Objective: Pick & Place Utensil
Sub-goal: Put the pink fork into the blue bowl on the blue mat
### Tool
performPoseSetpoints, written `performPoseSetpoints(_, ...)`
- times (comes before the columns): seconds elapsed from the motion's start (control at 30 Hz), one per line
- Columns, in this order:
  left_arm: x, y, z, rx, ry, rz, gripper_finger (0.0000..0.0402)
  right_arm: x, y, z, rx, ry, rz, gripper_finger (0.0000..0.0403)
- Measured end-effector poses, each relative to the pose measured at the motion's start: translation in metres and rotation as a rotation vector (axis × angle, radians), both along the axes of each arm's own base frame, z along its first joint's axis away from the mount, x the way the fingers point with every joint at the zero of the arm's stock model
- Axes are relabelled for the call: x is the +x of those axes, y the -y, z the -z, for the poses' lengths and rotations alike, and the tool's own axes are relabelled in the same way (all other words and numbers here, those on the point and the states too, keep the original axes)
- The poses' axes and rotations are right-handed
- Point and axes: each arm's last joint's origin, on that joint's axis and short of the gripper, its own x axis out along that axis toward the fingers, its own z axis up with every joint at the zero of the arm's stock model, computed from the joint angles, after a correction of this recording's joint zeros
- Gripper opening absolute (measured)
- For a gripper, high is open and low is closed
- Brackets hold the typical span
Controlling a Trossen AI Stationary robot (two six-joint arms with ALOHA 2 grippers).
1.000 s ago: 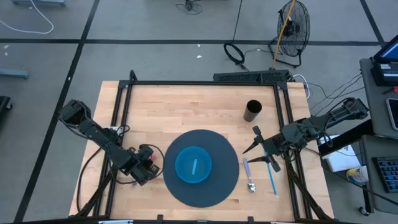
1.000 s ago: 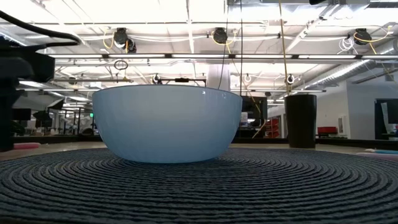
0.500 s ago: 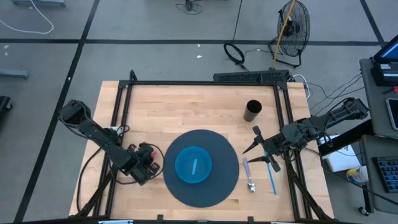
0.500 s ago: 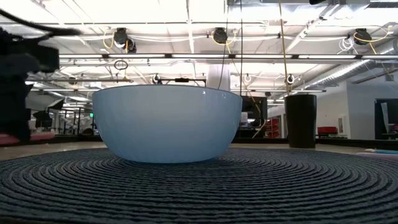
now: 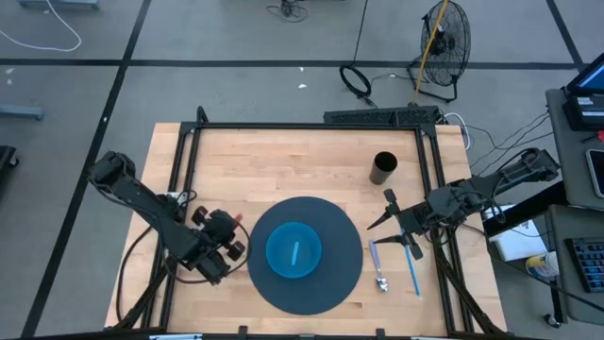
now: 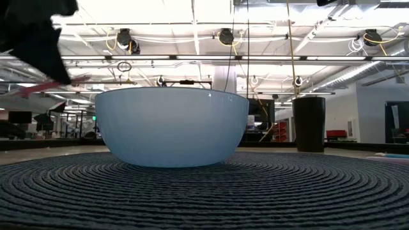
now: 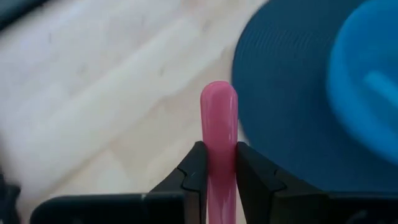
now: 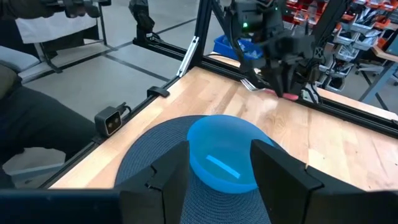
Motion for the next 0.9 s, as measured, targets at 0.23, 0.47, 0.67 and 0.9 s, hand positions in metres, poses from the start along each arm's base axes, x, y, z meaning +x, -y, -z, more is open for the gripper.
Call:
performPoseSetpoints(0.23,0.012,0.005,-0.023,0.13,0.14,0.07,0.0055,0.0,0.0,0.0,0.0,0.0,0.0,0.0164)
performPoseSetpoints(0.47,0.028,0.009,-0.044,0.209,0.269,0.121,0.0059,0.0,0.0,0.0,-0.002,0.002,-0.001,0.0164)
performPoseSetpoints(0.67,0.055,0.009,-0.053,0.245,0.347,0.189,0.0059,0.0,0.0,0.0,-0.003,0.003,-0.001,0.0164)
performPoseSetpoints(0.9,0.083,0.004,-0.069,0.307,0.423,0.262,0.006,0.0,0.0,0.0,0.0,0.004,-0.001,0.0164)
